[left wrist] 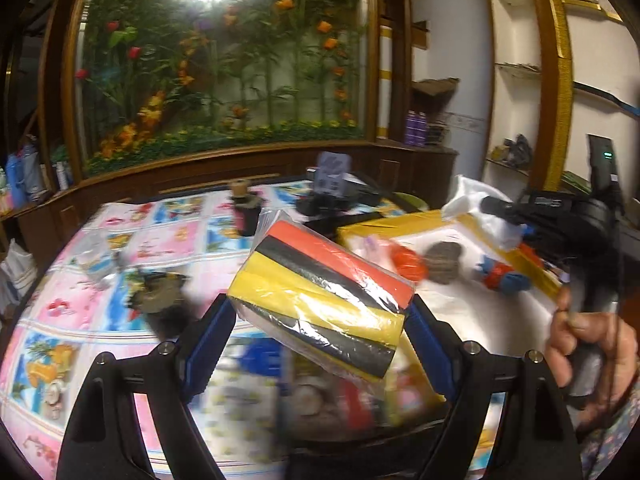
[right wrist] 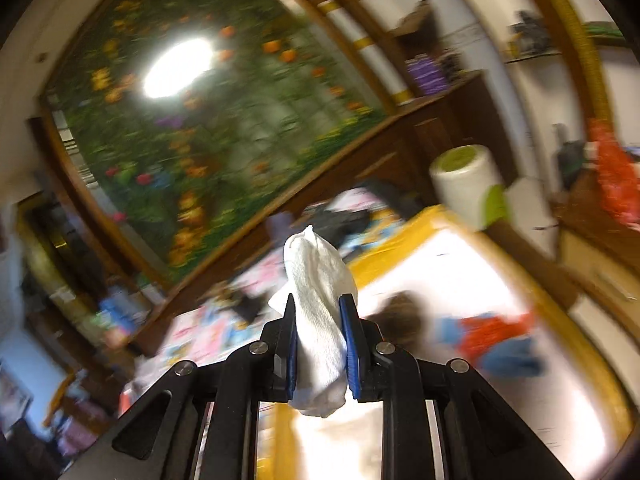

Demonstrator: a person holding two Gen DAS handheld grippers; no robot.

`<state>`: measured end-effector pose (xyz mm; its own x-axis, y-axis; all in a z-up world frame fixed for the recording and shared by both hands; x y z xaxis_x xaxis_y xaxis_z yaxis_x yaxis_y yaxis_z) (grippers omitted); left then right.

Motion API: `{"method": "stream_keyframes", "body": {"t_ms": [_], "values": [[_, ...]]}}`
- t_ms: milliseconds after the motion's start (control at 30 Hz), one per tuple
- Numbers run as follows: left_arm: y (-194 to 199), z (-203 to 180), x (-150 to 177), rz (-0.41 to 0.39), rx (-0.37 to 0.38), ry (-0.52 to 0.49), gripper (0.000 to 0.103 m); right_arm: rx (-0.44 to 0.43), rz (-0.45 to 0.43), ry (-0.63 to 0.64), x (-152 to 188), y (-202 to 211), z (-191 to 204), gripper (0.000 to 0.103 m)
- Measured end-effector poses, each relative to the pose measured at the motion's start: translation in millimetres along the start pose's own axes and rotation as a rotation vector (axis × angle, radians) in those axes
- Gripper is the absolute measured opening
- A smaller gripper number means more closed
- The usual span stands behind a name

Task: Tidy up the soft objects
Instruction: 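Carry the white tissue into the box and open the right tool while the left tool carries the sponge, then lower the striped sponge into the box and open the left tool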

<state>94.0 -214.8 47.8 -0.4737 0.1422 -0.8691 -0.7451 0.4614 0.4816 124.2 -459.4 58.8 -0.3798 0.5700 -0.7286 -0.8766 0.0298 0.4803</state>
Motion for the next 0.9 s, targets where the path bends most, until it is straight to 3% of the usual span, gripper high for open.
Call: {"method": "stream_keyframes", "body": {"t_ms": [67, 167, 333, 633, 800, 900], "values": [[-14.7, -27.4, 2.1, 0.046, 0.083, 0.001, 0.084, 0.096, -0.002, -0.02, -4.6, -1.9, -20.4, 0.021], [-33.8, -60.0, 14.0, 0.13, 0.196, 0.018, 0.084, 0.151, 0.026, -0.054, -5.9, -4.3, -36.8, 0.021], [-60.9, -89.6, 36.8, 0.267, 0.292, 0.043, 0.084, 0.198, 0.026, -0.032, -9.1, 0.4, -42.2, 0.021], [-68.0, -98.5, 45.7, 0.295, 0.304, 0.032, 0.084, 0.22, 0.05, -0.026, -4.9, -2.5, -37.9, 0.023], [-67.9, -94.4, 42.7, 0.292, 0.312, 0.051, 0.085, 0.227, 0.039, -0.031, -7.1, 0.3, -37.3, 0.047], [-66.3, -95.0, 41.8, 0.285, 0.313, 0.047, 0.085, 0.232, 0.017, -0.026, -9.3, 4.6, -35.9, 0.048]]}}
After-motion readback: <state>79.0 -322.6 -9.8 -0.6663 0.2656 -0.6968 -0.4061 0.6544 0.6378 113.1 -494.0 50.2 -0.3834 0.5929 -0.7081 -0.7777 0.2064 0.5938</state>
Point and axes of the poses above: each gripper's, at about its wrist camera, not at the fingertips, and y roughly against the way its jaws point, z to its left, x to its underside, the point moved 9 cm from there along -y, roughly the way its jaws point, and after that the axes turned 10 degrees about x, right-handed, at the moved point
